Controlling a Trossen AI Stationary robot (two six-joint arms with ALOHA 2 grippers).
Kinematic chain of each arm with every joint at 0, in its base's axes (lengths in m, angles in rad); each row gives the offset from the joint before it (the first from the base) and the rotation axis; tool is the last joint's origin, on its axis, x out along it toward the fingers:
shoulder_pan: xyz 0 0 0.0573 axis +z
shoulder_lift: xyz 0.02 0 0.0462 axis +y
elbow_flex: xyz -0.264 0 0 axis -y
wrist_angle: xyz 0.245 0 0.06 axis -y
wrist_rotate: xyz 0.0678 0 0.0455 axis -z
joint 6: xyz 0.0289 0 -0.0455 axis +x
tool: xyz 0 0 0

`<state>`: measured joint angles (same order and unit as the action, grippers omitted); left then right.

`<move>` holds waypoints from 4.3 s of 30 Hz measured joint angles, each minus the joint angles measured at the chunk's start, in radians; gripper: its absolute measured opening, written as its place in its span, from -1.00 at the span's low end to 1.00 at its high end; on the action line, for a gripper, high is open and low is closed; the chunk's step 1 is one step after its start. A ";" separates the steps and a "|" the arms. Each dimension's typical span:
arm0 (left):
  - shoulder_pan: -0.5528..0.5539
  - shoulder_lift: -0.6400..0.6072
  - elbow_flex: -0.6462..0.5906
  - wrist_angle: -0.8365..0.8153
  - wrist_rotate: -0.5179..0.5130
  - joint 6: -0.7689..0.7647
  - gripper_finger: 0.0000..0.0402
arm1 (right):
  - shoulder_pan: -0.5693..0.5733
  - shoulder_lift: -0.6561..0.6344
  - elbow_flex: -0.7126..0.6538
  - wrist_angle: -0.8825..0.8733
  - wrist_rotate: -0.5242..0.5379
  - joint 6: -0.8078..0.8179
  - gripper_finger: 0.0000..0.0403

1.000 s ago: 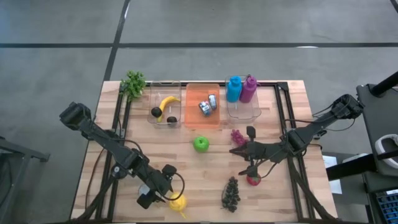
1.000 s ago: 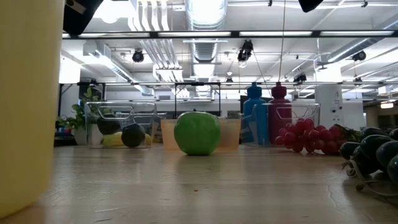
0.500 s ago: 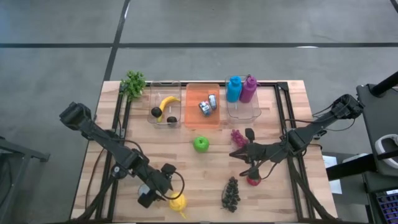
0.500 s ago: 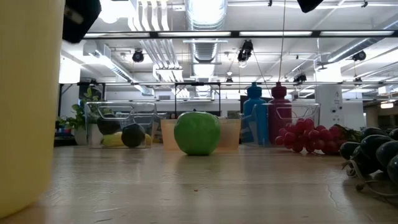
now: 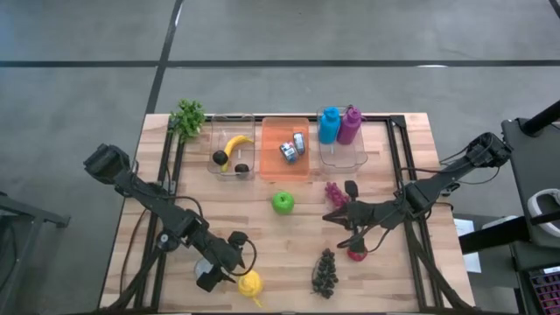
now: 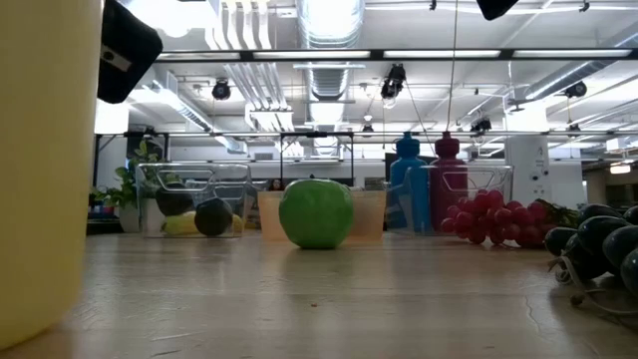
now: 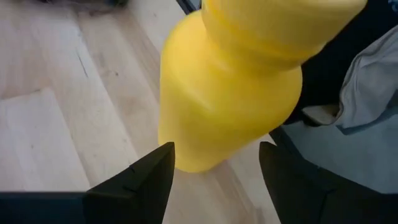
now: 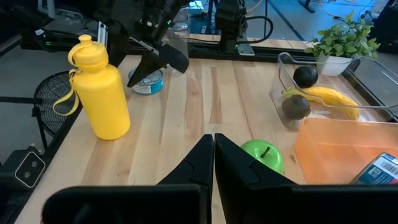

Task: Pick & Place Food Item
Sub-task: Put the yellow water bottle into the right transparent bin

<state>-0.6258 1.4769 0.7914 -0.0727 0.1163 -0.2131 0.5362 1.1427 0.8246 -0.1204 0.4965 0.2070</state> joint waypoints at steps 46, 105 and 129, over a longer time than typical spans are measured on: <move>-0.002 0.000 -0.067 0.115 -0.073 -0.108 0.16 | 0.000 0.000 0.000 -0.001 -0.001 0.003 -0.96; 0.015 0.294 0.035 0.355 -0.205 0.008 0.16 | 0.000 0.000 0.000 0.000 -0.001 0.002 -0.96; 0.019 -0.094 0.025 -0.059 -0.437 0.090 0.17 | 0.002 0.036 0.003 0.080 -0.077 -0.025 -0.96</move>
<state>-0.6071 1.3828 0.8161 -0.1319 -0.3204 -0.1232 0.5384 1.1785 0.8272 -0.0403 0.4198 0.1822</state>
